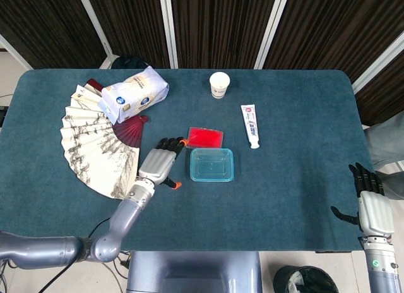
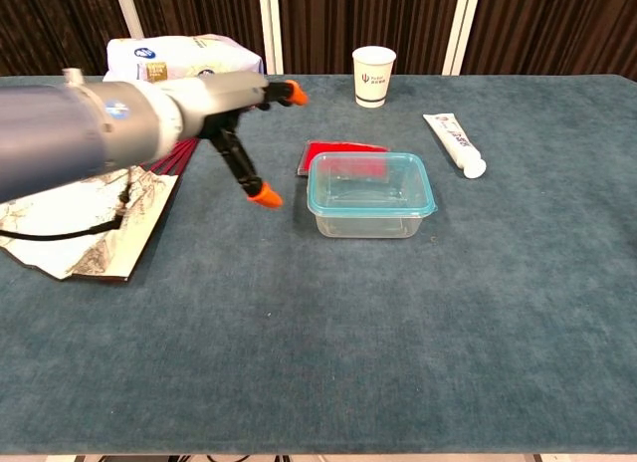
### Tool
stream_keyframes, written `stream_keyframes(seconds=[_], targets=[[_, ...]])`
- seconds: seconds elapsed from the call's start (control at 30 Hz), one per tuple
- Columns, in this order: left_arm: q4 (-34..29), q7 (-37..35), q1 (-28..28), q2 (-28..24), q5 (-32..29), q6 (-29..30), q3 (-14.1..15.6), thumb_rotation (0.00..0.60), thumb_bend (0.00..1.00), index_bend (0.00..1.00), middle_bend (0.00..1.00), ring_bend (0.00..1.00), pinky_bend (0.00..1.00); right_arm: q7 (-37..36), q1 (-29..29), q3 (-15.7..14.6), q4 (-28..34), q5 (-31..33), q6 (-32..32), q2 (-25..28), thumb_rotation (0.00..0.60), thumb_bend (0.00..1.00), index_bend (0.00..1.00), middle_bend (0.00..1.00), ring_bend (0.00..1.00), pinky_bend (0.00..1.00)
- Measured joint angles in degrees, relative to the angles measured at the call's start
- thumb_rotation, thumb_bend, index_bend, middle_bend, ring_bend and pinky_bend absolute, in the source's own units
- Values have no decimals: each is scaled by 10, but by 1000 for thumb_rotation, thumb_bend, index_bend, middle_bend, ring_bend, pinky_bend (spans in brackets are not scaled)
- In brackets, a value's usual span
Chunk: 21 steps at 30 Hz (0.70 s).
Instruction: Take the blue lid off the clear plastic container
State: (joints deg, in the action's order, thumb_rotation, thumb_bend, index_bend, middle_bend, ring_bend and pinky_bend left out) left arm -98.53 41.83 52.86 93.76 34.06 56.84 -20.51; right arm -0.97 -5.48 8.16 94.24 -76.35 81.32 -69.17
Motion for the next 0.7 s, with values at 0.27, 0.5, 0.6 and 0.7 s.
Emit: stream_keyframes(seconds=[0.27,0.5,0.6,0.7], targets=[[61,59,97,68,-120,23,-26,600,0,0,0,0,0,-4,-1,2,6,8,-7,3,600,244,0,0,0,0],[109,78,140,102,-170,26,-36,600,0,0,0,0,0,-7,-2,2,8,11,-10,4,600,244,0,0,0,0],[130,86,156,114,-193,24,-37,600,0,0,0,0,0,-8,-2,3,8,14,-12,4,600,244,0,0,0,0],[152,90,169,125,-207,19,-39,600,0,0,0,0,0,-9,-3,4,9,16,-14,4,600,244,0,0,0,0]])
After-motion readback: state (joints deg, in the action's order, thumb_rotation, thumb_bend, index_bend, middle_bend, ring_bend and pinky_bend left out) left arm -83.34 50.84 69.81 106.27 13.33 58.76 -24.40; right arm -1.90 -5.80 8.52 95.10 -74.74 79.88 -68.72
